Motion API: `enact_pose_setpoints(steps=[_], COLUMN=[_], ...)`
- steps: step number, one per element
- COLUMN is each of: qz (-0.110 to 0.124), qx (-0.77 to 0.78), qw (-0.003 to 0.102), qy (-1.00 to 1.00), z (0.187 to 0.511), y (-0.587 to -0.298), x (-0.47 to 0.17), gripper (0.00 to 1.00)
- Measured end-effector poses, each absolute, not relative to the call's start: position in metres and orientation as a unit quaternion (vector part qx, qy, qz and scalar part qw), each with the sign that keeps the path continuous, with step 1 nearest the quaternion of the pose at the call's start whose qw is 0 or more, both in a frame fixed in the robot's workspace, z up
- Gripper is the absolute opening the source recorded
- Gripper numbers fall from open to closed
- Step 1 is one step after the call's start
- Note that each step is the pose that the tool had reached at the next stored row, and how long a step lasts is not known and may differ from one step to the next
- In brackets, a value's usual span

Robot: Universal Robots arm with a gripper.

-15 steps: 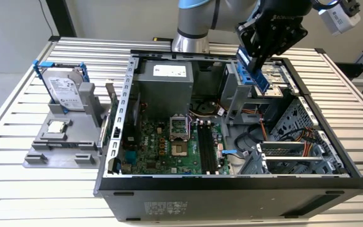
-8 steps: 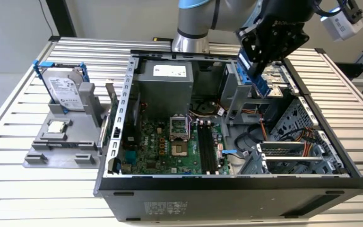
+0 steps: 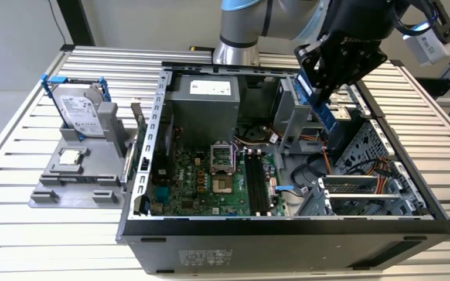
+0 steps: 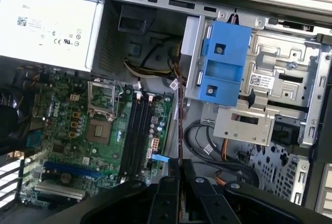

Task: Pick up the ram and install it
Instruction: 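Insert the ram into the slot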

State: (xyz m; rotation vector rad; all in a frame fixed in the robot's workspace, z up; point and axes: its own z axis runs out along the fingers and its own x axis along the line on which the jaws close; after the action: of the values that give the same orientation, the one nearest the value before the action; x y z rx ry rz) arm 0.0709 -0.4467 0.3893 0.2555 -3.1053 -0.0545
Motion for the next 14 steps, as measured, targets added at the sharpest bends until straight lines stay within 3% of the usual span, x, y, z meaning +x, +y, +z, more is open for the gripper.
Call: enact_pose_setpoints(steps=[14], qz=[-0.016], qx=[0.082], qw=[0.013], qy=[-0.996], z=[0.3834], y=[-0.4492], x=[0.0663], gripper=[0.0])
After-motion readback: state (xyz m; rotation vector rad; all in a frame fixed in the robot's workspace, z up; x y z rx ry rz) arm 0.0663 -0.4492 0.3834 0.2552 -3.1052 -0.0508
